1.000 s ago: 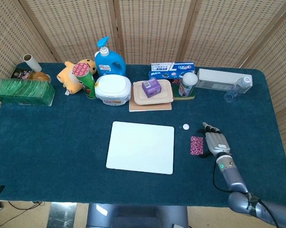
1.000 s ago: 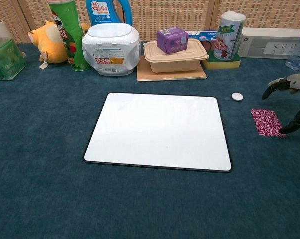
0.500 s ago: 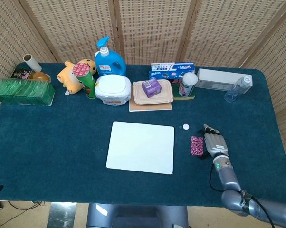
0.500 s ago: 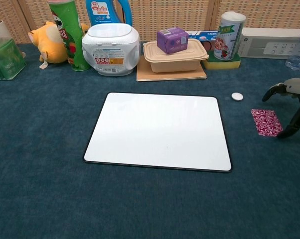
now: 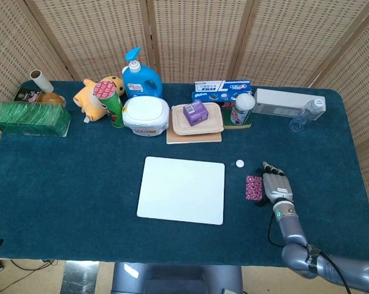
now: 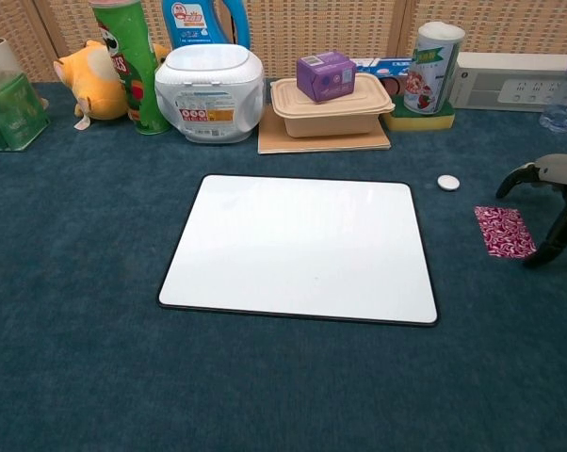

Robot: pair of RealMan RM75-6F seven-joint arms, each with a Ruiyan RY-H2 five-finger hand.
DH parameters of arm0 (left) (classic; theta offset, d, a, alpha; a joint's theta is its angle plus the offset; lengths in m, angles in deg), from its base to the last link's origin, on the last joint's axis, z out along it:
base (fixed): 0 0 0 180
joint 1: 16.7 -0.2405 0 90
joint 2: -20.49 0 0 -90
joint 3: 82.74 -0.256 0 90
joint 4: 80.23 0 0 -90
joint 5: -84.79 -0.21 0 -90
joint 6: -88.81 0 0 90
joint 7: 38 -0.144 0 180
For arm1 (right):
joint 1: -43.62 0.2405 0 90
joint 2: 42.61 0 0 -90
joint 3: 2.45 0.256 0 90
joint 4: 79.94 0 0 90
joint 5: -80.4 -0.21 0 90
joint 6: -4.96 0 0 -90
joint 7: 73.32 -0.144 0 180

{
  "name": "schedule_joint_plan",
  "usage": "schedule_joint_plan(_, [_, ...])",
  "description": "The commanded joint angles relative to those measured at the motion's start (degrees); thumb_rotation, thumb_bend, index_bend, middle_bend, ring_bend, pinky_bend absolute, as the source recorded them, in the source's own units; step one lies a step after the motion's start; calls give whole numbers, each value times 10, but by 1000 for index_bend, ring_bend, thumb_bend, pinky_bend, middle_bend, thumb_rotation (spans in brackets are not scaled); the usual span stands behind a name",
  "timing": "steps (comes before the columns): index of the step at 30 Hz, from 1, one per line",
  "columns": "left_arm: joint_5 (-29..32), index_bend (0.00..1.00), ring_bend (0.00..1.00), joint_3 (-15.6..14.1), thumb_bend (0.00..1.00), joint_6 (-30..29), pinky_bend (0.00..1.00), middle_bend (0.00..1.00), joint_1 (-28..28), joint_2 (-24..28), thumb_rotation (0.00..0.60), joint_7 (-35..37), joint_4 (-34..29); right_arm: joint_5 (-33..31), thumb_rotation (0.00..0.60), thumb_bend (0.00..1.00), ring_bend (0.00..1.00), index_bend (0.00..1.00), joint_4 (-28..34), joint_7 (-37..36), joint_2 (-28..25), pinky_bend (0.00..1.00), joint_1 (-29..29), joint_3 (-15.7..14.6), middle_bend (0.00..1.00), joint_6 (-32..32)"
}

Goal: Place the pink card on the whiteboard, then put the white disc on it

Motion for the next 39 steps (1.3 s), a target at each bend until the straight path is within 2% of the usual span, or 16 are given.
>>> schedule_joint_plan(1, [0, 0, 0, 0, 127, 0, 0, 0, 0, 0, 600, 0, 0, -2, 600, 170, 0, 147, -3, -1, 1, 0, 1, 0, 0, -2])
schedule_joint_plan(15, [1, 0, 0, 1, 127, 1, 0, 0, 1, 0, 600, 1, 0, -24, 600, 185, 0, 183, -23, 3, 11, 0, 12, -1, 0, -14])
schedule_joint_plan(27, [2, 0, 0, 1, 127, 2, 0, 0, 1, 1, 600, 4, 1, -37, 600, 239, 0, 300, -26, -1, 12, 0, 16, 2, 0, -19])
schedule_joint_plan(33, [2, 0, 0, 2, 127, 1, 0, 0, 0, 0, 600, 3, 1, -14, 600, 252, 0, 383, -29, -11, 16, 0, 11, -1, 0, -7])
schedule_joint_plan(39, [1, 0, 0, 2, 127, 1, 0, 0, 0, 0, 600, 2, 0, 23, 600, 253, 0, 409, -28, -32, 19, 0, -3, -3, 0, 8])
